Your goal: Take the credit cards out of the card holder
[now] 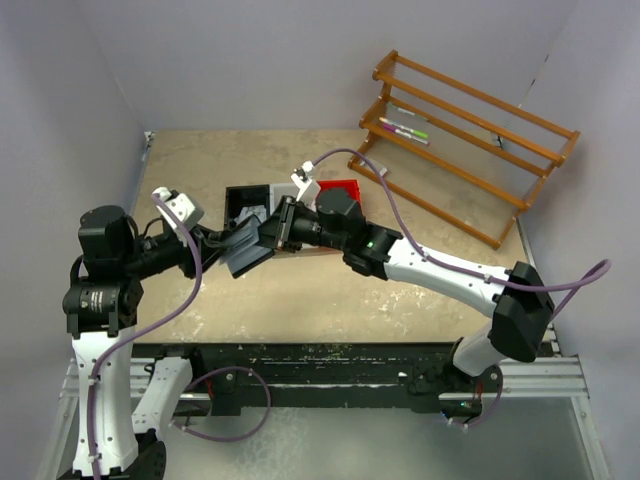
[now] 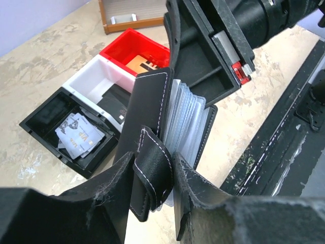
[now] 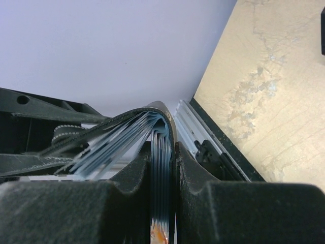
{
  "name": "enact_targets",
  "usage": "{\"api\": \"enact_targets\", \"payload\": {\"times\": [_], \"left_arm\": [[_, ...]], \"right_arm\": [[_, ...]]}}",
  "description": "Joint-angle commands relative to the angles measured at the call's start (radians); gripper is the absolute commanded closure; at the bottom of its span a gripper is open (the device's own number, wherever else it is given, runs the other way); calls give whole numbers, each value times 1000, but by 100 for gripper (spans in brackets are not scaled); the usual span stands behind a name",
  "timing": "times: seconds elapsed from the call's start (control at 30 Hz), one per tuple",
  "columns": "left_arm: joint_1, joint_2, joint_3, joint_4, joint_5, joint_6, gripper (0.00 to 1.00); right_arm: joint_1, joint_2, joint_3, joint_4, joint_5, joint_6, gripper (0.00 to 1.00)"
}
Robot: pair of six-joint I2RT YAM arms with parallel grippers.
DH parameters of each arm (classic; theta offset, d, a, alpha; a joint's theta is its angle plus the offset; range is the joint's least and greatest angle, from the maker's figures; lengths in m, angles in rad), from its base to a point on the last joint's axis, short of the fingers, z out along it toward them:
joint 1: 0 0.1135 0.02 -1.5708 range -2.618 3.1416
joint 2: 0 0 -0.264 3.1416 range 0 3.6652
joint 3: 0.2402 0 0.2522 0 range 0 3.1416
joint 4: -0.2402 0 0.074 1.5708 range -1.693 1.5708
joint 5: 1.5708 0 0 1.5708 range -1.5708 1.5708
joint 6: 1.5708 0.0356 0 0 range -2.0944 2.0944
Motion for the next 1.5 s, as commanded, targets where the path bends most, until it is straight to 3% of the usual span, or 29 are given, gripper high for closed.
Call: {"api": "enact_targets", "payload": {"times": [0.0,0.37,0.57,0.73,0.87,1.07,1.23,1.4,1.47], "left_arm": [[-1,17,36,71,-103,-13,63],[-1,49,46,64,-67,-74,64],[-1,47,36,80,-127,-80,71],[-1,64,51,22,26,-83,61],[-1,117,79,-51,164,-91,60],[-1,194,141,-131,288,-128,78],[-1,201,154,-101,380,-229,86],[-1,193,172,-88,409,-282,93],[-1,185,169,-82,388,-288,99]], "right_arm": [[8,-86,-3,154,-65,-11,100],[9,-126,-94,308,-154,-79,100],[10,-121,-110,401,-254,-107,100],[10,-120,-114,410,-292,-136,100],[10,-127,-114,366,-334,-178,100],[4,-148,-107,310,-379,-246,100],[-17,-149,-105,269,-388,-268,100],[-53,-156,-118,265,-417,-268,92],[-71,-159,-117,260,-435,-269,85]]}}
